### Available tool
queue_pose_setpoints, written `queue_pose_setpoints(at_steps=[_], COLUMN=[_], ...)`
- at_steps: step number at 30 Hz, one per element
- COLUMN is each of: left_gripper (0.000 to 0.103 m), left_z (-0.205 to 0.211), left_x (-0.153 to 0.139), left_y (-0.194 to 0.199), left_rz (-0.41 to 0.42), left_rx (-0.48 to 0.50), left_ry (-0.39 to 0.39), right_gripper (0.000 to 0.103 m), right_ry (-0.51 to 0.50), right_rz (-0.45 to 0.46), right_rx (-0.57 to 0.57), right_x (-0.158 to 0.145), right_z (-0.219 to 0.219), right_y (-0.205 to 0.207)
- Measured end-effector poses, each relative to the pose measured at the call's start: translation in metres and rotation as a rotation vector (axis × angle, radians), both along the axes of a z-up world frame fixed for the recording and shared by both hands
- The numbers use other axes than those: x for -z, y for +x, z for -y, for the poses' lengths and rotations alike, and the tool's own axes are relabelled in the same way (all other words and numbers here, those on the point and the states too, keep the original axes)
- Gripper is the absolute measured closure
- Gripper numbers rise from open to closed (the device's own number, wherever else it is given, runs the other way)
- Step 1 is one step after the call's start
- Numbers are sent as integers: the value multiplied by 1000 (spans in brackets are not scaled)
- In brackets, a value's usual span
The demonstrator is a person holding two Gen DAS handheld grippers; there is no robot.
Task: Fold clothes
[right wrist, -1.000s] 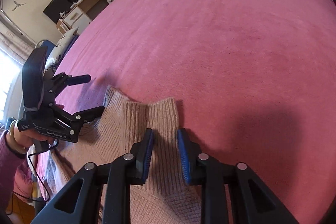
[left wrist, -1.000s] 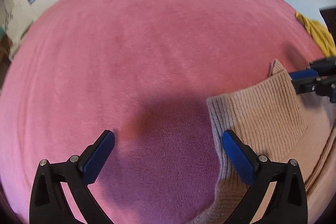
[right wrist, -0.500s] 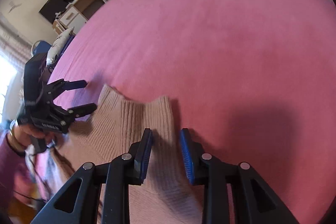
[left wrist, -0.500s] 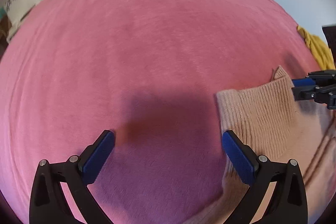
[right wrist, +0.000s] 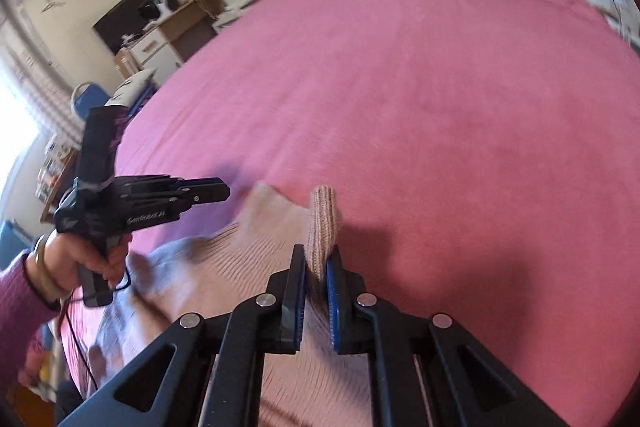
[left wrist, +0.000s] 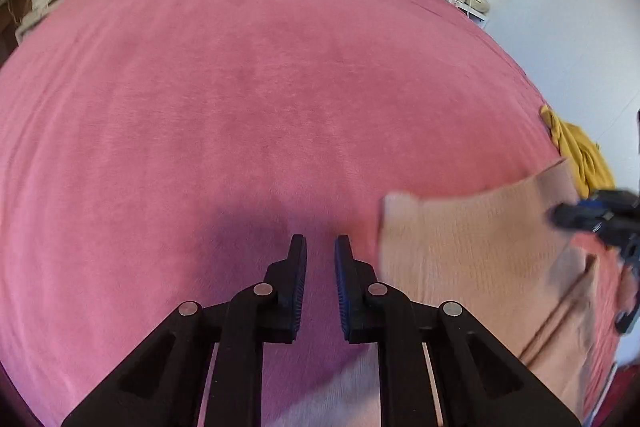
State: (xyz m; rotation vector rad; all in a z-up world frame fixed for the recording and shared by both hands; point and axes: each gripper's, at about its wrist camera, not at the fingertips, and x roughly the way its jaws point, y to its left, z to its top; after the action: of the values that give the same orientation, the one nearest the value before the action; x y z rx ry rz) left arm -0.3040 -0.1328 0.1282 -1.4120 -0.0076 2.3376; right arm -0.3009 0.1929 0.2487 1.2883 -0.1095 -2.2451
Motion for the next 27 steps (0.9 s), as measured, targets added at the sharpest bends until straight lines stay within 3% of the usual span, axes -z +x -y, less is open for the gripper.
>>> queue_pose_setpoints(at_steps=[4,6,8,10,13,15,18,22,25,27], left_gripper=[76,55,52,49,47,45,45,43,43,43], left_z=[-4,-7,-7,-6,2,10,20,11,11,13], left_x=[-3,-3,-6,-9,-7,-6,-7,0,11,14], left_y=[22,29,33,43,66,86,124,164,189,197], left_rz=[-11,-17,-33,-58,-75,-81,-103,-155,-151,-145], left_rx=[38,43,58,69,60,42,26,58,60,18], left_ry=[-69,-84,-71,-67,-38,-20,-18,-116,-194,-188], right_gripper=[95,95,95,95,95,95,90,82,76,76], right_ry=[13,-1,-17,45,160,236,262,55,-79,-106], right_rz=[-22,-30,-66,-134,-146,-107,-31,-57,-99,-20], right_rx=[-21,-44,-105,-237,-397,-437,-395,-291,-145,-16], right_x=[-20,-28,-36,-39,-18,11,42,15,-11,-8], right_z=[2,5,10,27,46,49,38,13,6,9], right_y=[22,37,55,93,144,170,192,201,176,139])
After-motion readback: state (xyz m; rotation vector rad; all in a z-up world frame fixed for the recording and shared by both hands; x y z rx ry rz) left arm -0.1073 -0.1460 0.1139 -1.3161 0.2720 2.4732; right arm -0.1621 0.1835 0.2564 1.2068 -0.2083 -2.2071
